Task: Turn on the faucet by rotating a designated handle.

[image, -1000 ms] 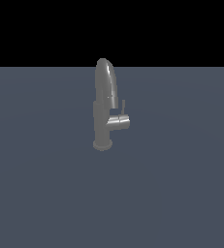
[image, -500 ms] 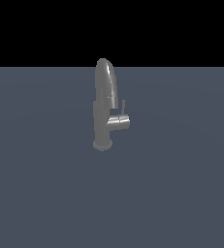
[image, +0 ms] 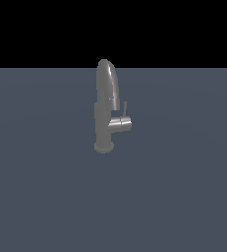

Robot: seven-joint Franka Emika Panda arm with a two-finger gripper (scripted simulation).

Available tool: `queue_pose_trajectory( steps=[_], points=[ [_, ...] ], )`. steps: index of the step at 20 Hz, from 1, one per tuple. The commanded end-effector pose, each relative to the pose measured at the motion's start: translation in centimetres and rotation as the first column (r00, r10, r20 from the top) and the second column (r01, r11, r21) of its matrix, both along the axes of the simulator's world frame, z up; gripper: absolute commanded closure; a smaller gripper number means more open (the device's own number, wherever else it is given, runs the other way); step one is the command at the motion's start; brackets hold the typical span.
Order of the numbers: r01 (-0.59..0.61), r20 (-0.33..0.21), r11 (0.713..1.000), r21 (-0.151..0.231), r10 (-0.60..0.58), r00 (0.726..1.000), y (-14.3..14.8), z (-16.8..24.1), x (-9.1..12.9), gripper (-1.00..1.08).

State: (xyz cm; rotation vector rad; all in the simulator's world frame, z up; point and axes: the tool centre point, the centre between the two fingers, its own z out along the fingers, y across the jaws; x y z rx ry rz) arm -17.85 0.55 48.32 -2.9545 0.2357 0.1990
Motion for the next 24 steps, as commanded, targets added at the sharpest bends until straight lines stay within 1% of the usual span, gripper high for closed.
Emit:
queue_pose_trajectory(
  steps=[1, 7, 13, 19, 24],
  points=[
    [0.029, -0.039, 0.999, 0.028, -0.028, 0.999, -0.1, -0.4, 1.4, 1.08],
    [0.102, -0.136, 0.99, 0.094, -0.089, 0.987, -0.5, -1.8, 4.6, 1.08],
    [0.182, -0.238, 0.971, 0.153, -0.143, 0.961, -1.0, -3.4, 7.8, 1.08],
    [0.268, -0.343, 0.941, 0.205, -0.187, 0.921, -1.6, -5.5, 10.8, 1.08],
    [0.342, -0.432, 0.908, 0.241, -0.215, 0.876, -2.2, -7.5, 13.1, 1.08]
  ],
)
